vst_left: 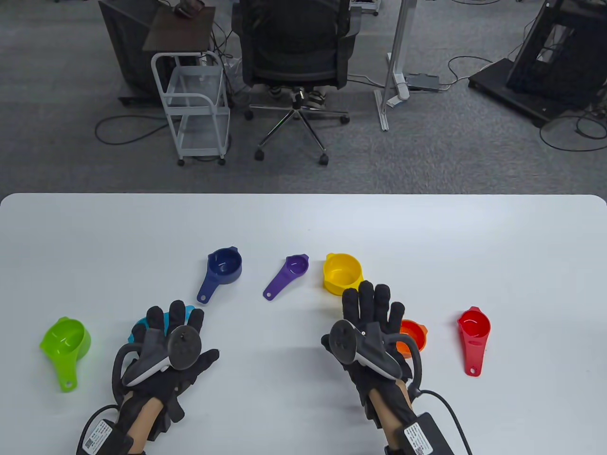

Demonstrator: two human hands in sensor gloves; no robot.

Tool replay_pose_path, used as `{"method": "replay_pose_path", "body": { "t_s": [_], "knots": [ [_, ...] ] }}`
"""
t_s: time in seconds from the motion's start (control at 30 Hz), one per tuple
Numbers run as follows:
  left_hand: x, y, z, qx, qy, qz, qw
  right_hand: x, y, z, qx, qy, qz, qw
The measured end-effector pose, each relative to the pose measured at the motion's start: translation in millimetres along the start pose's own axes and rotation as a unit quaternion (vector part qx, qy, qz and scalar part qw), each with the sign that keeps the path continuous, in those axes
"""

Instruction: Nest plastic measuring cups

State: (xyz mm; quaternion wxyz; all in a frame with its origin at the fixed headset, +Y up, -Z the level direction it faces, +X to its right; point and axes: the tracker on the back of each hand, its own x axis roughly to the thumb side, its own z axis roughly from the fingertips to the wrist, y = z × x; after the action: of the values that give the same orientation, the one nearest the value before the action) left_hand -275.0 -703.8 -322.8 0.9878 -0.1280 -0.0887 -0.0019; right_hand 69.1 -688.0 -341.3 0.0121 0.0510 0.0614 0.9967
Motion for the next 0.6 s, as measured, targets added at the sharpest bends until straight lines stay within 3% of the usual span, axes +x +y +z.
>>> {"method": "replay_pose_path", "body": {
  "t_s": [0.17,0.27,0.33,0.6],
  "knots": [
    [-1,4,3,0.013,-0.008,0.013,1.0,11,-13,-63,0.038,0.01,0.016,0.999],
    [-2,5,4,0.016,-0.005,0.007,1.0,16,-6,-98,0.076,0.022,0.064,0.995],
    [-3,4,5,0.017,-0.003,0.006,1.0,14,2,-119,0.131,0.039,0.068,0.988],
    [-5,-5,1,-0.018,0.007,0.004,1.0,-1,25,-158,0.234,0.052,0.003,0.971]
  ]
}}
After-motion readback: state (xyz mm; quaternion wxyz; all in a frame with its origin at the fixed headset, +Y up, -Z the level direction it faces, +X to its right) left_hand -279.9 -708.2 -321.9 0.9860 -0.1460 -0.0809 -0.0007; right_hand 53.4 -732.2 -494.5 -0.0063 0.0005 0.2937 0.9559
